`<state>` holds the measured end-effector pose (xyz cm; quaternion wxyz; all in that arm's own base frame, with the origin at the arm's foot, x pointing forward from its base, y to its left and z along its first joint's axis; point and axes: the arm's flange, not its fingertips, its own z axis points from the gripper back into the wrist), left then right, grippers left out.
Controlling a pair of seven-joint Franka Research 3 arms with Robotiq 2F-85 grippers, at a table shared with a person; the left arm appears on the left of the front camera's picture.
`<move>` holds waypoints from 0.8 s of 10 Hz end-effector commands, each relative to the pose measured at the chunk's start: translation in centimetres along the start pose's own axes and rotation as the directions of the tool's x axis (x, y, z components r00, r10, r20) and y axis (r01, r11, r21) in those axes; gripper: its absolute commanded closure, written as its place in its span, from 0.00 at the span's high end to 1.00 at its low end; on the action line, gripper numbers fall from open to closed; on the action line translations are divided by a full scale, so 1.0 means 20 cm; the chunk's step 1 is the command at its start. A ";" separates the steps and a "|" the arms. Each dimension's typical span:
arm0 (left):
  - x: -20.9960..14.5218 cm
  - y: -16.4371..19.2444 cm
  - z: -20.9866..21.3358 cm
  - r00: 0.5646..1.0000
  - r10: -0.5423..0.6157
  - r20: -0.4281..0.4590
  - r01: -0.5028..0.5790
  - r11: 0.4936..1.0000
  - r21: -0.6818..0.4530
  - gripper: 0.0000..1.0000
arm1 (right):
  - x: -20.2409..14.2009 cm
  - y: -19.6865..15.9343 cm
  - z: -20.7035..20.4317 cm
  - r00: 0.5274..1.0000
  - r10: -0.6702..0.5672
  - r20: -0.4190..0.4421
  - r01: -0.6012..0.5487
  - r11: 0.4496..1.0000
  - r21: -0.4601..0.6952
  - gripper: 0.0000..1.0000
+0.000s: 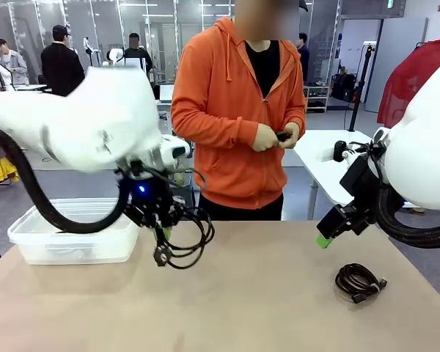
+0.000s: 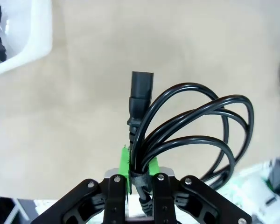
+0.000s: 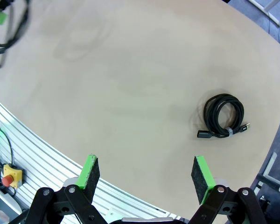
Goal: Organize and store the cables.
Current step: Place the Power Cable into the Organizing box.
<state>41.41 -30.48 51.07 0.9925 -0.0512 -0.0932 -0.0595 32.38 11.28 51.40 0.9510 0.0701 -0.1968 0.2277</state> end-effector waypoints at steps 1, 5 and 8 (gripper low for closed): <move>0.02 0.11 -0.01 0.995 -0.044 -0.087 0.043 0.999 -0.007 0.00 | -0.01 0.00 0.00 1.000 -0.008 -0.005 0.008 1.000 -0.006 1.00; -0.01 0.08 0.06 0.998 -0.049 -0.047 0.049 0.999 -0.020 0.00 | -0.01 0.00 0.00 1.000 -0.008 -0.005 0.008 1.000 -0.006 1.00; -0.01 0.08 0.06 0.998 -0.049 -0.047 0.049 0.999 -0.020 0.00 | -0.01 0.00 0.00 1.000 -0.008 -0.005 0.008 1.000 -0.006 1.00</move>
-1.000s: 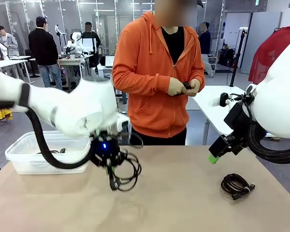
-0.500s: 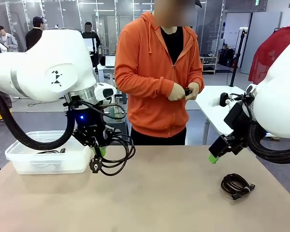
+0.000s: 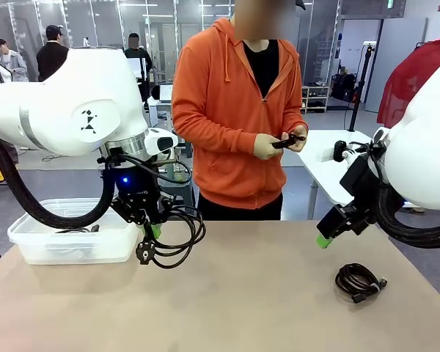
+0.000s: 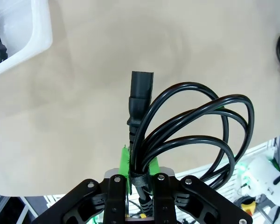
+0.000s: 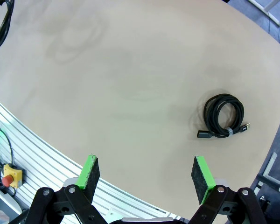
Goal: Organize and store the cables.
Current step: Place the Power Cable into the Organizing box.
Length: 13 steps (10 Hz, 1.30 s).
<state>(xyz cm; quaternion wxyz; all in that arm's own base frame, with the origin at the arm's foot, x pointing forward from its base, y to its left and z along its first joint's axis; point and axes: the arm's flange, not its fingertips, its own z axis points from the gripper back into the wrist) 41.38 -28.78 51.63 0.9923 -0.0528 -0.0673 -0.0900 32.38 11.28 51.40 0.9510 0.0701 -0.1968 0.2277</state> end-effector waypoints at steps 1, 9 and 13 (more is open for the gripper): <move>0.00 0.00 0.00 1.000 -0.001 -0.002 0.001 1.000 0.000 0.17 | -0.01 0.00 0.00 1.000 -0.008 -0.005 0.008 1.000 -0.006 1.00; 0.49 1.20 0.09 0.994 0.079 0.077 -0.085 0.993 0.086 0.17 | -0.01 0.00 0.00 1.000 -0.008 -0.005 0.008 1.000 -0.006 1.00; 0.69 1.39 -0.12 0.993 0.112 0.039 -0.116 0.982 0.148 0.17 | -0.01 0.00 0.00 1.000 -0.008 -0.005 0.008 1.000 -0.006 1.00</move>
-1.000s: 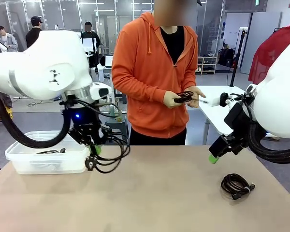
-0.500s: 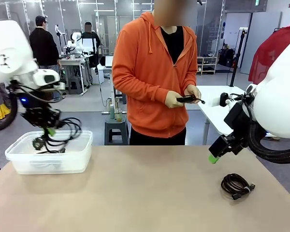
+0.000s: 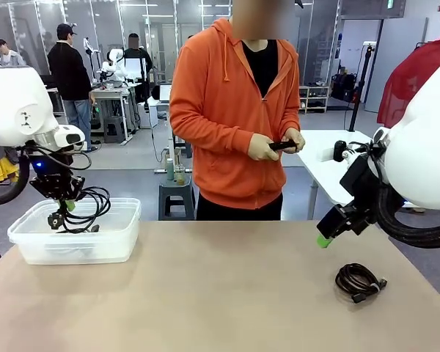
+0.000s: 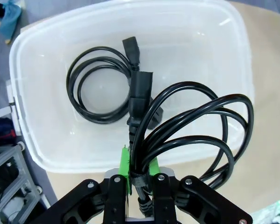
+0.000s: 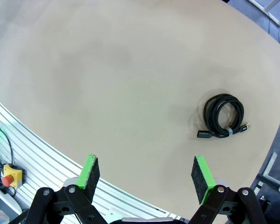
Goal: Organize and store the cables.
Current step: Place the Power Cable into the Organizing box.
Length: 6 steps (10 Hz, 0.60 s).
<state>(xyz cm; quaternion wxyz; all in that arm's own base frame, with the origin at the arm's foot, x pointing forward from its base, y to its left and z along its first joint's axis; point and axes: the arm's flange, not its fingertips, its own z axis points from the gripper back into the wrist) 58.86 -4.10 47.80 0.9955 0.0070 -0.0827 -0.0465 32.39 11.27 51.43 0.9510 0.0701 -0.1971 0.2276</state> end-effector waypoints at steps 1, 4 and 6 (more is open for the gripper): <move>0.15 0.01 -0.02 0.999 0.049 0.009 -0.049 0.999 0.024 0.17 | -0.01 0.00 0.00 1.000 -0.008 -0.006 0.008 1.000 -0.005 1.00; 0.23 0.01 -0.06 0.997 0.068 -0.023 -0.068 0.998 0.014 0.17 | -0.01 0.00 0.00 1.000 -0.008 -0.006 0.008 1.000 -0.005 1.00; 0.30 0.01 -0.17 0.994 0.110 0.001 -0.110 0.994 0.022 0.17 | -0.01 0.00 0.00 1.000 -0.008 -0.006 0.008 1.000 -0.005 1.00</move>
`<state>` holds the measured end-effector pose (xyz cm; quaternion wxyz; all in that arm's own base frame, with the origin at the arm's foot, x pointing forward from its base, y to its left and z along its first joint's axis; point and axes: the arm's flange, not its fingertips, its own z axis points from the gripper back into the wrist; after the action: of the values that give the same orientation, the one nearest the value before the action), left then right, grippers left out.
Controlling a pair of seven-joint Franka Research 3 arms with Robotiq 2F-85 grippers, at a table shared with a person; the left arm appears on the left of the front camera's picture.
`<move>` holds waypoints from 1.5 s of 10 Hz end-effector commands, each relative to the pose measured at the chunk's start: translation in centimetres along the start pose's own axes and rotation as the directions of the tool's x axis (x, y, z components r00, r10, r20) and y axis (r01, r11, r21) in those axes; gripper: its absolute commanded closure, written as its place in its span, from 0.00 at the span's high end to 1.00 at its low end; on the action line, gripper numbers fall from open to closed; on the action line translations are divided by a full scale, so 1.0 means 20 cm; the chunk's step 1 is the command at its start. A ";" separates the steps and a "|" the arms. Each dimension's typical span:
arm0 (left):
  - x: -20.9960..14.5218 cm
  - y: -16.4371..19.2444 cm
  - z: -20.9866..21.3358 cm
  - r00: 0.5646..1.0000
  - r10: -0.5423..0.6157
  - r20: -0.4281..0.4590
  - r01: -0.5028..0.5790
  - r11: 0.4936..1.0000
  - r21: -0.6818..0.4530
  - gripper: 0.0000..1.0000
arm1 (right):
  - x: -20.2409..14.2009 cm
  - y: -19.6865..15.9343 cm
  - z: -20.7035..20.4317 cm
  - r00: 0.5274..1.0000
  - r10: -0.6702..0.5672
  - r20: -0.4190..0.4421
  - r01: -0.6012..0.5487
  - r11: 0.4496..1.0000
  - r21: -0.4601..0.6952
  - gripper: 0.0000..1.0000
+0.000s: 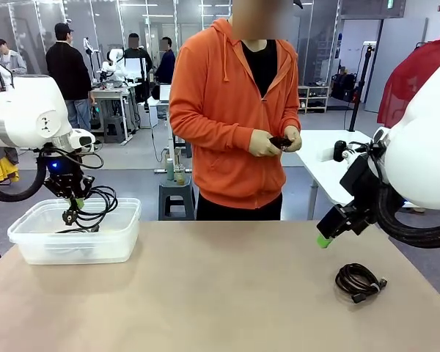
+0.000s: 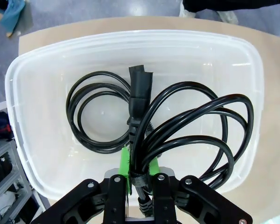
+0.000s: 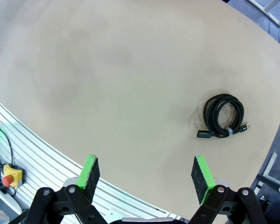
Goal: Organize and store the cables.
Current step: Place the Power Cable into the Organizing box.
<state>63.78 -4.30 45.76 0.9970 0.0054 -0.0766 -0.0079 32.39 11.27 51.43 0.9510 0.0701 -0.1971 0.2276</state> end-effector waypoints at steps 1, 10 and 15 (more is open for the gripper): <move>0.09 0.00 -0.07 0.998 0.052 0.036 -0.054 0.998 0.035 0.17 | -0.01 0.00 0.00 1.000 -0.008 -0.006 0.008 1.000 -0.005 1.00; 0.01 -0.02 -0.28 0.991 0.120 -0.056 -0.120 0.993 -0.012 0.27 | -0.01 0.00 0.00 1.000 -0.008 -0.006 0.008 1.000 -0.005 1.00; -0.01 -0.02 -0.26 0.992 0.121 -0.044 -0.122 0.992 -0.024 0.59 | -0.01 0.00 0.00 1.000 -0.008 -0.006 0.008 1.000 -0.005 1.00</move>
<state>65.25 -4.67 40.51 0.9976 -0.0032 -0.0529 0.0445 32.39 11.27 51.43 0.9510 0.0701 -0.1971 0.2276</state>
